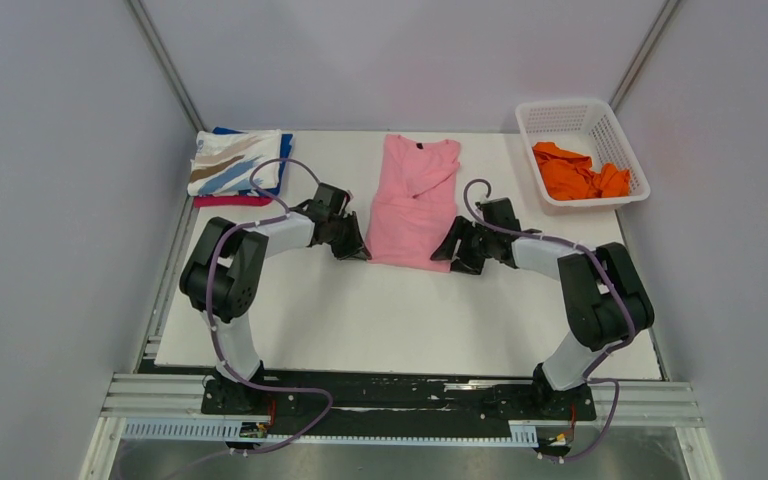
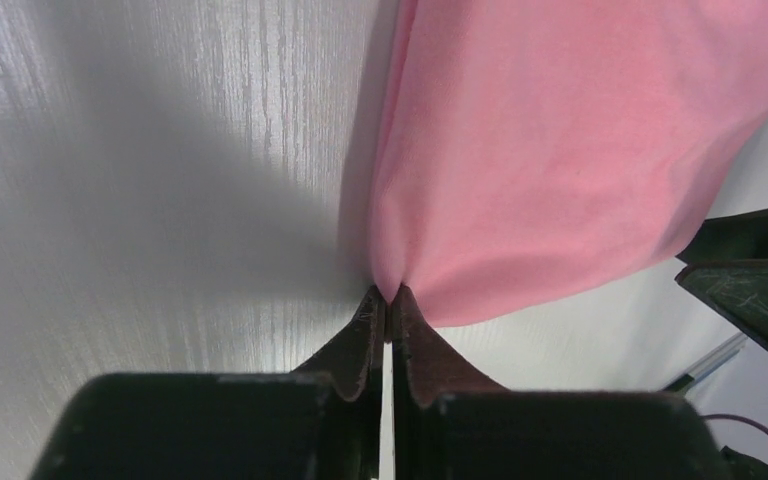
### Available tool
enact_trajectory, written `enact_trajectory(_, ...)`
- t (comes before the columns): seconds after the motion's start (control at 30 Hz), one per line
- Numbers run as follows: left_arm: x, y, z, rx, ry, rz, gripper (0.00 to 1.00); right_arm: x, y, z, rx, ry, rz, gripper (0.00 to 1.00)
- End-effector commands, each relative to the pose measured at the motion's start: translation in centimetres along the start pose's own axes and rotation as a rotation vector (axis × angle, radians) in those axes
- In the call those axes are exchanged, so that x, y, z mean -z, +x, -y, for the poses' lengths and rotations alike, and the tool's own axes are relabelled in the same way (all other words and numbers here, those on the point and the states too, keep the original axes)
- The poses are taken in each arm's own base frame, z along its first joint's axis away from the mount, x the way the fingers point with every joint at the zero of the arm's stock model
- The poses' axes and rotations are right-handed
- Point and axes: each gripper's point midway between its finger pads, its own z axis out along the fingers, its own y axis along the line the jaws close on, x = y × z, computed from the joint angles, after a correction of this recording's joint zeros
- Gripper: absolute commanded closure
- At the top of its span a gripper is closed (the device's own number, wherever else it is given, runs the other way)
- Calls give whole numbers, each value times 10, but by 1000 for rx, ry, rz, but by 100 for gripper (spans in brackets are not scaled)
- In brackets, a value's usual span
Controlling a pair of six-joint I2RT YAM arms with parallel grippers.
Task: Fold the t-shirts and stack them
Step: Grab one side of the 2/3 rectangular tshirt with both arms, then fold the long partially folded tshirt into a neat square
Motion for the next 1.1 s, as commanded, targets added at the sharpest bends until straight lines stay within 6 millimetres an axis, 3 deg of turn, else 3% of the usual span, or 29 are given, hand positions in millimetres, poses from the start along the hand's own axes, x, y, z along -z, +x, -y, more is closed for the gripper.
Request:
enact_trajectory(0.0, -7, 40, -51, 17, -195, -97, 100, -2, 23, 29, -11, 130, -21, 41)
enact_trajectory(0.23, -2, 43, -52, 9, -214, -89, 100, -6, 38, 41, 14, 212, -35, 52)
enact_trajectory(0.3, 0, 44, -52, 4, -218, -85, 100, -8, 41, 44, 27, 230, -35, 63)
enact_trajectory(0.4, 7, 46, -54, -15, -248, -73, 100, -9, 42, 48, 48, 242, -35, 90)
enact_trajectory(0.47, 16, 49, -55, -33, -263, -64, 100, -3, 49, 41, 66, 206, -55, 99)
enact_trajectory(0.57, 39, 58, -52, -73, -277, -46, 100, 18, 67, 25, 104, 124, -104, 100)
enact_trajectory(0.73, 87, 87, -55, -140, -327, -30, 100, 64, 122, -3, 153, -56, -283, 100)
enact_trajectory(0.87, 131, 112, -35, -152, -208, -10, 100, 99, 151, -25, 182, -179, -387, 100)
enact_trajectory(0.97, 153, 128, -23, -144, -134, -15, 100, 127, 163, -49, 217, -307, -445, 100)
enact_trajectory(1.07, 175, 126, 5, -162, 0, 45, 100, 146, 159, -69, 268, -387, -426, 100)
